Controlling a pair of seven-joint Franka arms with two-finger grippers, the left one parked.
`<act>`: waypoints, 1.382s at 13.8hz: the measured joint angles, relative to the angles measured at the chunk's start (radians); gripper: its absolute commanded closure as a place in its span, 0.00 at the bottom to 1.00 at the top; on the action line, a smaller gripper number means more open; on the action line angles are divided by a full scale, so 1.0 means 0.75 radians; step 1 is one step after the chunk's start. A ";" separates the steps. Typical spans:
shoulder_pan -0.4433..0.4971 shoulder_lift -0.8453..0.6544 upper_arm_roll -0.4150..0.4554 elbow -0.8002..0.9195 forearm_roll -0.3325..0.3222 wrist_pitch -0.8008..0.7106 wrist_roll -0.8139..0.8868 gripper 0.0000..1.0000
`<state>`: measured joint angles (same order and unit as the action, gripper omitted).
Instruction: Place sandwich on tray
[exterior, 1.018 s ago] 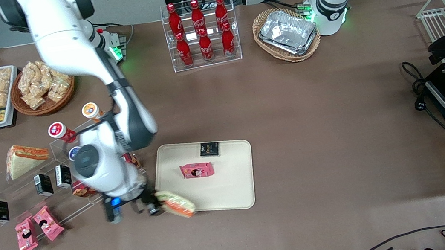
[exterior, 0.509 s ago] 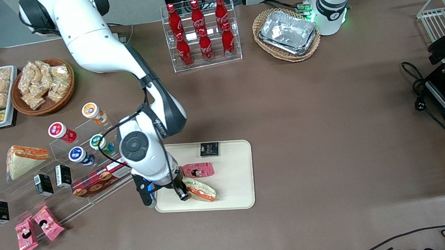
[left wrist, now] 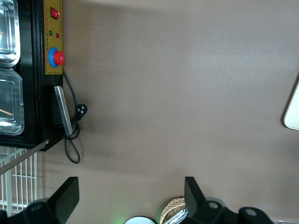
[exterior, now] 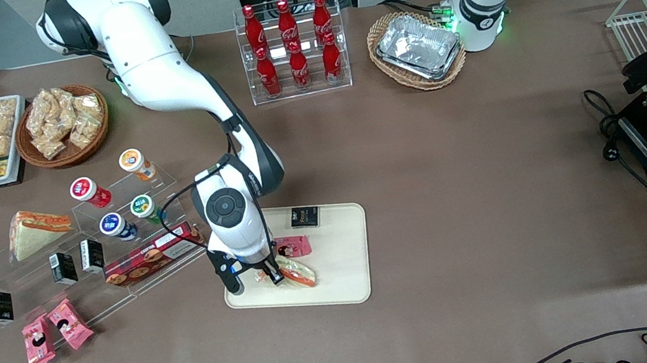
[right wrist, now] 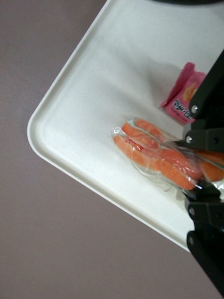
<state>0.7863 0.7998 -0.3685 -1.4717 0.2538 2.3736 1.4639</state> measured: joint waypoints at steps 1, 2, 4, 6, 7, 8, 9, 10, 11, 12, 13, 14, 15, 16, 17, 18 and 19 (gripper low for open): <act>0.000 0.017 0.000 0.000 0.000 0.016 0.000 0.12; 0.000 0.023 -0.001 0.000 0.000 0.023 0.002 0.00; 0.000 0.021 -0.004 0.004 0.000 0.027 0.002 0.00; 0.000 0.021 -0.005 0.005 0.000 0.031 0.001 0.00; 0.000 0.020 -0.007 0.008 0.000 0.034 0.001 0.00; -0.002 0.018 -0.010 0.012 0.000 0.036 0.001 0.00; -0.007 0.014 -0.012 0.018 0.000 0.036 0.001 0.00; -0.011 0.007 -0.014 0.022 0.000 0.036 0.001 0.00; -0.014 -0.003 -0.016 0.025 0.000 0.036 -0.003 0.00; -0.016 -0.014 -0.018 0.025 0.000 0.036 -0.011 0.00; -0.019 -0.027 -0.020 0.026 0.000 0.030 -0.021 0.00; -0.028 -0.044 -0.022 0.027 0.000 0.003 -0.041 0.00; -0.043 -0.073 -0.024 0.033 0.000 -0.044 -0.074 0.00; -0.061 -0.111 -0.026 0.041 0.000 -0.100 -0.111 0.00; -0.082 -0.160 -0.027 0.047 0.000 -0.162 -0.164 0.00; -0.105 -0.216 -0.029 0.051 0.000 -0.228 -0.238 0.00; -0.127 -0.276 -0.030 0.054 0.000 -0.294 -0.331 0.00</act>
<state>0.6913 0.5927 -0.3910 -1.4310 0.2538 2.1534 1.2160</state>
